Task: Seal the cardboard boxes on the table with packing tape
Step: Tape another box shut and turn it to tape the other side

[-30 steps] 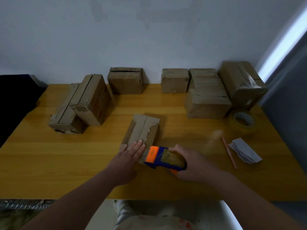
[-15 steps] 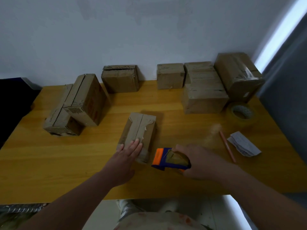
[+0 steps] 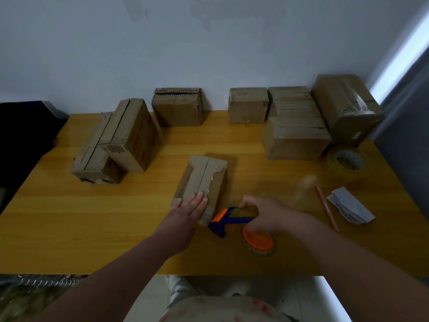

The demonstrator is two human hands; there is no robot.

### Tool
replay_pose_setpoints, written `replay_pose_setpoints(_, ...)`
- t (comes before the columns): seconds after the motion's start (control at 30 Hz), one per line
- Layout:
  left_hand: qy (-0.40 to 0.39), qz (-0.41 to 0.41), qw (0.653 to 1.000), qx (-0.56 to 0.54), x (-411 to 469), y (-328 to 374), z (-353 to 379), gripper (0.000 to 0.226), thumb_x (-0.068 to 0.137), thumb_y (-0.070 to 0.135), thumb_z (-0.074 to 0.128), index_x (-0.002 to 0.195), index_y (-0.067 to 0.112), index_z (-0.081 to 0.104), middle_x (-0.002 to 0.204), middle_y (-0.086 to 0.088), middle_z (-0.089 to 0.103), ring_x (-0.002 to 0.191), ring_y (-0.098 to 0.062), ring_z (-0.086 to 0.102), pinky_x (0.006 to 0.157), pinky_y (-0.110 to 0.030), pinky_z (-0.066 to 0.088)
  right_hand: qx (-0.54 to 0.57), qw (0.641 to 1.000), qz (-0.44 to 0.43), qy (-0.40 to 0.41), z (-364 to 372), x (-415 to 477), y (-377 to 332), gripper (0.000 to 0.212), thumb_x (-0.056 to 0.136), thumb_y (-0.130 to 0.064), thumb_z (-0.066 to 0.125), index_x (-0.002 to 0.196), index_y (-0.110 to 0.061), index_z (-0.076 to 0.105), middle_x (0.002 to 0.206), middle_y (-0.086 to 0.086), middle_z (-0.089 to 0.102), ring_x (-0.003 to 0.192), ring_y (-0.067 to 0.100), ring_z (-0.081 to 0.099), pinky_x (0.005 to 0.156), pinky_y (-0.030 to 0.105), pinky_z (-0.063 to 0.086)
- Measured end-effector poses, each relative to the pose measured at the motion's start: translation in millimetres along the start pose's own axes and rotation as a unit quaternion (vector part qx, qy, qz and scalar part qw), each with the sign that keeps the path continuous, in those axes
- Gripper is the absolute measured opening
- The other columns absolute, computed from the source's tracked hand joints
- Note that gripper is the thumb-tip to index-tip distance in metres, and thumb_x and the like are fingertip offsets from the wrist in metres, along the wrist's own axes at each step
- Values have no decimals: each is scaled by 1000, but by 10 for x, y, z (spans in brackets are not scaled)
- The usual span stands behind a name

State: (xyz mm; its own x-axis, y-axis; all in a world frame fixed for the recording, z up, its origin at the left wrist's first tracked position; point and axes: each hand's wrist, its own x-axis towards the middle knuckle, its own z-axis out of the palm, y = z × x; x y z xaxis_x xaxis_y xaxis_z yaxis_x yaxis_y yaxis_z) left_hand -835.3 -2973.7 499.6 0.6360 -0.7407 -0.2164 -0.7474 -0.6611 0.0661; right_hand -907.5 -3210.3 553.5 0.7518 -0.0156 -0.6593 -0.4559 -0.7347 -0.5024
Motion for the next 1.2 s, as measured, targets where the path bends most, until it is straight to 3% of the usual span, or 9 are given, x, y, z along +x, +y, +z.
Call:
replay_pose_setpoints(0.27,10,6,1000,9,12,-3,-16,76,100,14,40,144,22,-22,151,6,-26,147,-13,-9,113,-30,-9,-59,997,36,-21,69,22,-34,53,80,-31,71,128,-30,48,108,1,50,84,15,54,63,27,46)
replay_pose_setpoints(0.4,4,-1,999,33,26,15,-94,73,99,10,41,153,22,-7,160,4,-11,148,-13,-3,118,-31,5,-61,997,22,28,58,-85,20,61,76,-38,75,130,-31,47,109,-4,49,84,11,53,64,25,46)
replay_pose_setpoints(0.47,41,3,997,63,13,20,-119,71,95,10,53,153,18,14,160,2,10,146,-17,18,115,-32,23,-33,996,14,82,-7,-145,81,68,73,-45,79,131,-33,46,117,-6,50,96,14,53,70,26,46)
replay_pose_setpoints(0.57,95,39,990,92,-4,-19,-108,67,46,12,93,109,11,72,109,-8,71,91,-24,71,68,-34,58,28,986,7,165,-93,-204,162,58,84,-47,68,133,-37,39,106,-5,57,85,13,57,62,25,44)
replay_pose_setpoints(0.63,95,42,988,113,-7,-74,-88,51,36,8,94,83,14,74,79,-5,71,65,-23,68,49,-30,57,18,980,15,198,-98,-202,208,48,95,-30,55,137,-38,33,104,0,59,79,16,58,58,28,44)
replay_pose_setpoints(0.77,97,14,989,111,32,-83,-354,41,38,9,93,72,20,71,65,3,64,51,-15,59,38,-21,47,-70,970,53,228,-34,-207,306,69,87,5,47,135,-42,35,127,4,48,104,25,54,71,36,46)
replay_pose_setpoints(0.93,117,-58,989,71,137,-4,-1048,24,96,19,47,113,27,61,107,3,61,96,-18,61,64,-27,43,-113,976,75,170,-27,-165,441,52,84,7,52,116,-33,41,108,4,52,95,23,57,73,36,47)
replay_pose_setpoints(1.03,106,-64,992,32,209,-13,-1343,27,99,18,41,114,26,61,109,1,62,99,-20,59,73,-33,51,-124,977,86,151,16,-176,462,50,86,4,46,120,-33,45,108,3,51,95,21,56,78,36,51)
replay_pose_setpoints(1.2,26,-23,999,-22,223,75,-1586,22,97,20,48,110,22,65,111,1,63,101,-20,58,79,-33,50,-194,965,66,162,65,-115,317,51,92,-21,52,138,-41,40,141,4,40,125,25,48,99,36,45)
